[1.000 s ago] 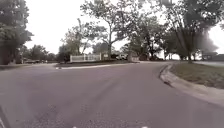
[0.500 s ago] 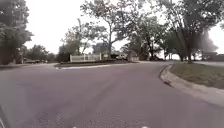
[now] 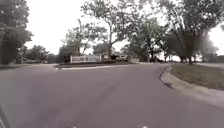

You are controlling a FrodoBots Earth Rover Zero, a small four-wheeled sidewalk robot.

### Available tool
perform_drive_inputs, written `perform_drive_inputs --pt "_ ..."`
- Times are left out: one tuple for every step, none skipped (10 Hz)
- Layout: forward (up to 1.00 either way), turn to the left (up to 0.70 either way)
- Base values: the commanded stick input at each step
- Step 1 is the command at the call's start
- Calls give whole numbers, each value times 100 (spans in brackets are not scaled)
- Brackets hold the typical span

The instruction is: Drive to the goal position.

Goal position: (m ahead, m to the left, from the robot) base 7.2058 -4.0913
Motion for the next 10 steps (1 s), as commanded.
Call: perform_drive_inputs --pt "70 0" --pt "70 -17" --pt "70 -35" --pt "70 -32" --pt "70 -24" --pt "70 -16" --pt "70 -8" --pt "70 0" --pt "70 0" --pt "70 0"
